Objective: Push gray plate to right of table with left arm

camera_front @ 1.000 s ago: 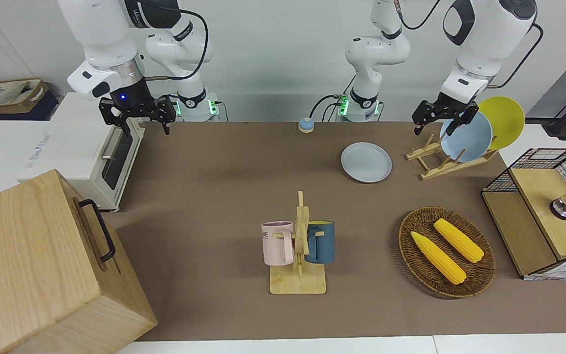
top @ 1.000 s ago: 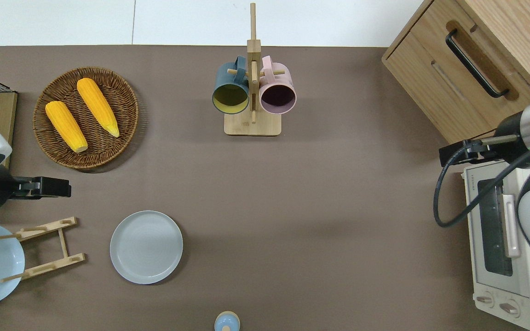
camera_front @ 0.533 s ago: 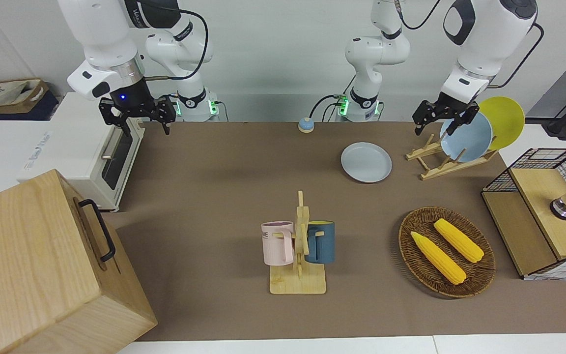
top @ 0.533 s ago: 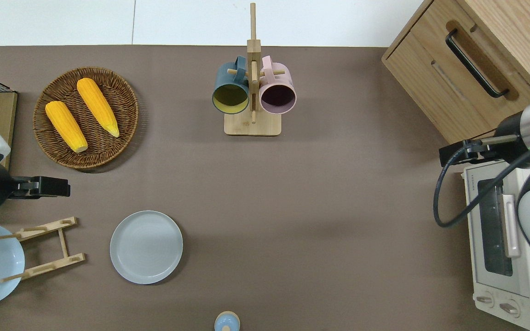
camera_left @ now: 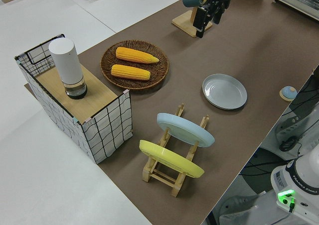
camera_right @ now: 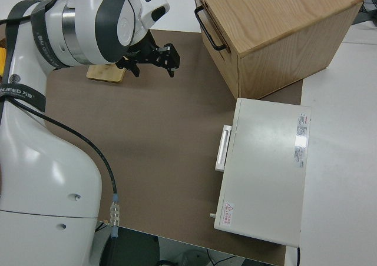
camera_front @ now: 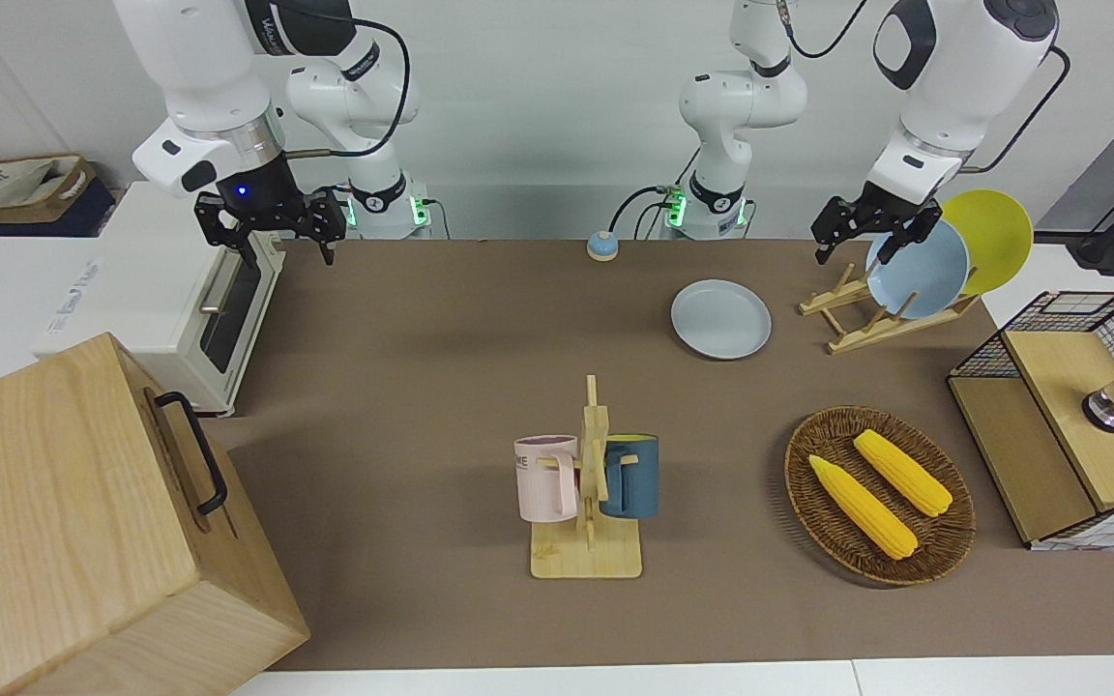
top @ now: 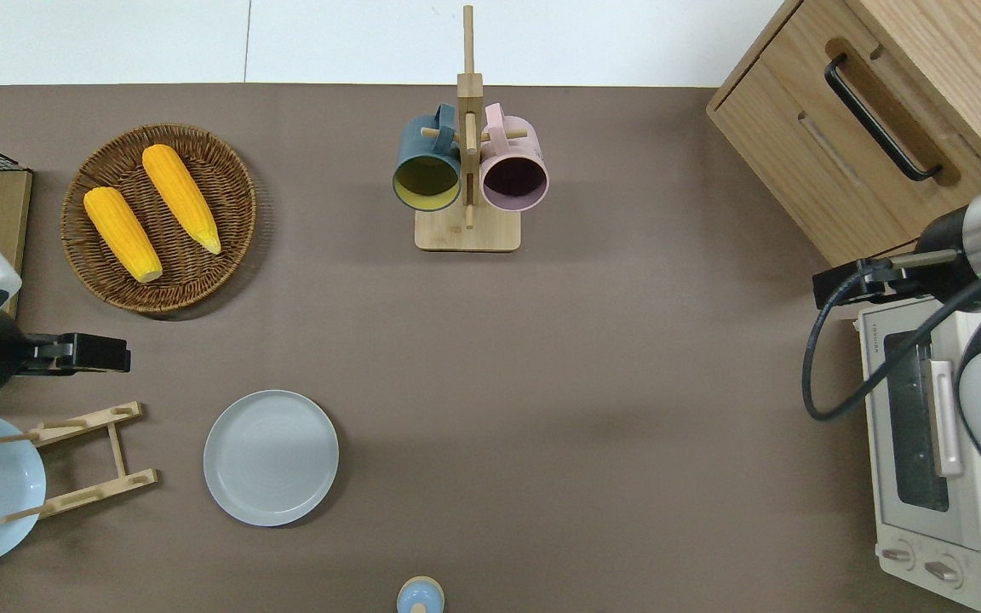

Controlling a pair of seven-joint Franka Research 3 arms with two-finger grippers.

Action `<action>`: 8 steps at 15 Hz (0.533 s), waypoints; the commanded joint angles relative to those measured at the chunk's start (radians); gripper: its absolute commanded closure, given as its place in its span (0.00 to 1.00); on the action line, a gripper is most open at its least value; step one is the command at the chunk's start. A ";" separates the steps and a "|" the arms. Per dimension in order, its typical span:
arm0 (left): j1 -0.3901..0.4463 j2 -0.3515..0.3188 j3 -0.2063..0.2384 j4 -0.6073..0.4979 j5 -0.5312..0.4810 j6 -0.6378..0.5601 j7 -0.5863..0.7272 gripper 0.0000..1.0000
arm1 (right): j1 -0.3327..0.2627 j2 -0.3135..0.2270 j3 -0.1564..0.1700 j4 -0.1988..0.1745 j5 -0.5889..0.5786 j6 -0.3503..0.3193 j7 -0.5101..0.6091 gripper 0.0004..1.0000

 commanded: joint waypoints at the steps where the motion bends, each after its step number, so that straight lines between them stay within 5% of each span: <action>1: -0.008 -0.044 0.004 -0.079 -0.001 -0.004 -0.008 0.01 | -0.001 -0.006 0.000 0.001 0.007 -0.010 0.003 0.02; 8: -0.011 -0.104 0.002 -0.267 -0.003 0.114 -0.006 0.01 | -0.001 -0.006 0.000 0.001 0.007 -0.010 0.003 0.02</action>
